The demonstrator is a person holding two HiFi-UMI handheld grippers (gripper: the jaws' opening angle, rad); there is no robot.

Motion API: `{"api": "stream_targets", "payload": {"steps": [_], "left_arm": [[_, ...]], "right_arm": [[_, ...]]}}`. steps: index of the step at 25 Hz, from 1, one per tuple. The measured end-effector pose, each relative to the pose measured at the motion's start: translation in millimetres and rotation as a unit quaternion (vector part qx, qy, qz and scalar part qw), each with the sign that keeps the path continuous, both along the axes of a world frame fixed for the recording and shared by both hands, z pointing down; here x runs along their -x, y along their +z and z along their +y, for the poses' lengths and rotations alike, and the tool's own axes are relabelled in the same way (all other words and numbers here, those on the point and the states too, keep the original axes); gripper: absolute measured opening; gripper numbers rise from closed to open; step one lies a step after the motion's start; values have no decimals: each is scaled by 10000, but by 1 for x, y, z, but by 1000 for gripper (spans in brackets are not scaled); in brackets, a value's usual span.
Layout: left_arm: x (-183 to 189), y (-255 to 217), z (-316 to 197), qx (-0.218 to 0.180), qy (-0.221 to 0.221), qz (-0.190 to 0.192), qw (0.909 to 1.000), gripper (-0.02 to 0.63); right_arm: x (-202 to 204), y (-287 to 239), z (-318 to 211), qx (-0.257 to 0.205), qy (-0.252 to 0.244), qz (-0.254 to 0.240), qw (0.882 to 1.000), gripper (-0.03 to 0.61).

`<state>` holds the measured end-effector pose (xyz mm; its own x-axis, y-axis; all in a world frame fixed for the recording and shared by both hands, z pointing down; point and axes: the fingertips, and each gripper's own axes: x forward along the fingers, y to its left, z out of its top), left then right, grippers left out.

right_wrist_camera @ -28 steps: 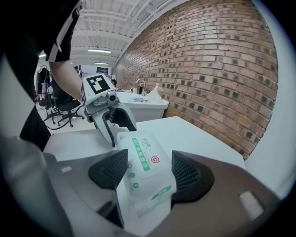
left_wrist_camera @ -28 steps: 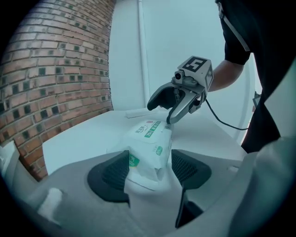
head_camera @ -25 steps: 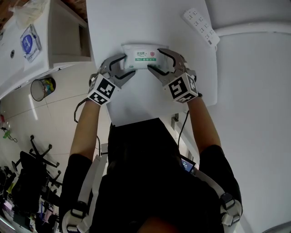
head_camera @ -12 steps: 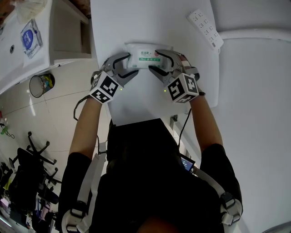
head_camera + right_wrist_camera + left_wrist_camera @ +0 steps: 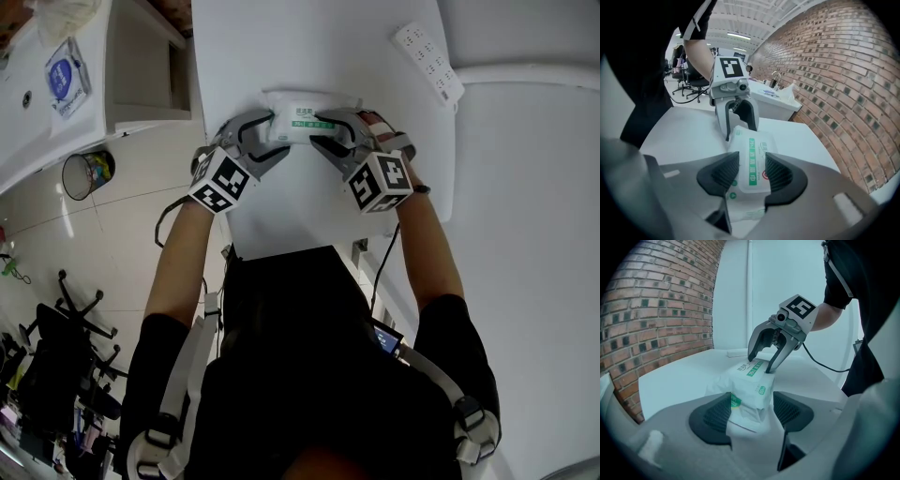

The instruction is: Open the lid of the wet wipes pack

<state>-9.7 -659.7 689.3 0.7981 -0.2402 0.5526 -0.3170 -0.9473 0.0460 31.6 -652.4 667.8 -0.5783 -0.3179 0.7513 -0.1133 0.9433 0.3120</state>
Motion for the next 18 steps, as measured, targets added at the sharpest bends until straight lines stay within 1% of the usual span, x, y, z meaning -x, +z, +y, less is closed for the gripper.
{"api": "stream_targets", "payload": {"steps": [2, 4, 7, 9, 11, 12, 13, 16, 18], "left_arm": [[0, 0, 1, 7, 13, -14, 10000, 289], [0, 0, 1, -5, 6, -30, 10000, 289], [0, 2, 0, -119, -16, -112, 9999, 288], [0, 3, 1, -156, -51, -137, 9998, 288], [-1, 2, 0, -96, -103, -92, 9999, 286], [-1, 2, 0, -71, -111, -81, 9999, 285], [-1, 2, 0, -55, -109, -80, 9999, 285], [0, 2, -1, -28, -100, -91, 9999, 284], [0, 2, -2, -7, -112, -95, 9999, 284]], "right_arm": [[-1, 1, -1, 229, 139, -100, 9996, 179], [-2, 1, -2, 486, 209, -216, 9984, 167], [-2, 0, -4, 879, 315, -501, 9944, 169], [-2, -3, -6, 1256, 510, -854, 9871, 181], [-2, -8, -9, 1576, 695, -1230, 9774, 183], [-1, -10, -10, 1611, 717, -1345, 9751, 183], [-1, -11, -11, 1583, 716, -1366, 9753, 183], [-2, -8, -10, 1473, 713, -1184, 9794, 181], [-1, -9, -11, 1440, 702, -1238, 9793, 179]]}}
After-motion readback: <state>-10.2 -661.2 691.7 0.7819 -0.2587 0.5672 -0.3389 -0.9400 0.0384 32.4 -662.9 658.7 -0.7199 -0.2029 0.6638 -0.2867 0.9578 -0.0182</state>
